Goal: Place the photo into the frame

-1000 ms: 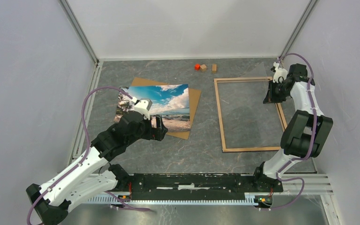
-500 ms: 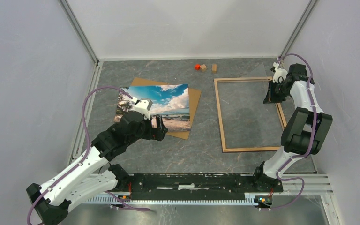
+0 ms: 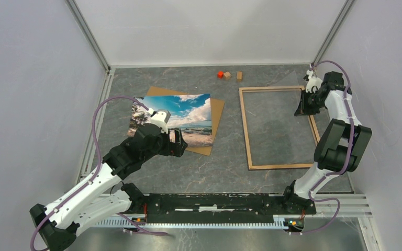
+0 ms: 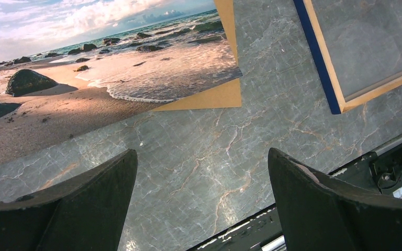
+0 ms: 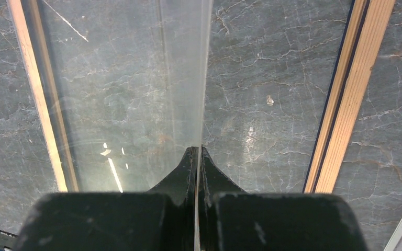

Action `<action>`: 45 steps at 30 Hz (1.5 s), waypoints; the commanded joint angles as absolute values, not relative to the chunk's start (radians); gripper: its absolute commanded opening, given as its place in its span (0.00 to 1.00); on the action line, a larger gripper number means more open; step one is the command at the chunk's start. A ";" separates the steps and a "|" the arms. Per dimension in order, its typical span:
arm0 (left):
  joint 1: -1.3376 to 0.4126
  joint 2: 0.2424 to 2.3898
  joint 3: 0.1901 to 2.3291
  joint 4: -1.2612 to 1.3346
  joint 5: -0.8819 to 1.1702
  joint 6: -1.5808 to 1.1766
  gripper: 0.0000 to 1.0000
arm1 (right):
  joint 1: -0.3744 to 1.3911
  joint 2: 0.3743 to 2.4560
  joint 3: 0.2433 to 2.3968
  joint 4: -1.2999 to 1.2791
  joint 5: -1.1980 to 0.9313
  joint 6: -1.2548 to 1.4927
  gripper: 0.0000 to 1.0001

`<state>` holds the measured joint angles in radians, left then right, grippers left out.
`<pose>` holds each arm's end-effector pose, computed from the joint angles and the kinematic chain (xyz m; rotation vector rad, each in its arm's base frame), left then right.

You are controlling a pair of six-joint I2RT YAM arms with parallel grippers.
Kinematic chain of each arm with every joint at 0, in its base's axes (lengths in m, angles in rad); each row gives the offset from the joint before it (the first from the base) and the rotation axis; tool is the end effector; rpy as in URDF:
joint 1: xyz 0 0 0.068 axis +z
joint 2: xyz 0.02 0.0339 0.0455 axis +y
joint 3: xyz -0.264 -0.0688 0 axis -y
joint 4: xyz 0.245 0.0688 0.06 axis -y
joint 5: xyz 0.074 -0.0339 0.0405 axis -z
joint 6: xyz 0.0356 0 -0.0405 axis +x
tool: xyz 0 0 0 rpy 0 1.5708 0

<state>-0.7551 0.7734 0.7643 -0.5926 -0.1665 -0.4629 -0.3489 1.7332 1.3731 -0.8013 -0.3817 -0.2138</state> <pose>0.1253 -0.1099 0.2939 0.2254 2.1980 -0.5136 0.3388 -0.1091 0.2457 0.0722 2.6277 0.3361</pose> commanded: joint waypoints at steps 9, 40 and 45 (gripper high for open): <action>-0.760 0.772 0.789 -0.553 -0.183 -0.460 1.00 | -0.364 1.727 1.403 -0.734 -0.363 -0.209 0.00; -0.760 0.772 0.785 -0.553 -0.182 -0.457 1.00 | -0.365 1.774 1.455 -0.793 -0.363 -0.271 0.00; -0.759 0.773 0.782 -0.552 -0.181 -0.457 1.00 | -0.364 1.786 1.463 -0.798 -0.380 -0.285 0.00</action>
<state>-0.7551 0.7734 0.7643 -0.5915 -0.1661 -0.4625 -0.3618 1.7699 1.4155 -0.8055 -0.3882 -0.2436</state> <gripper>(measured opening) 0.996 0.006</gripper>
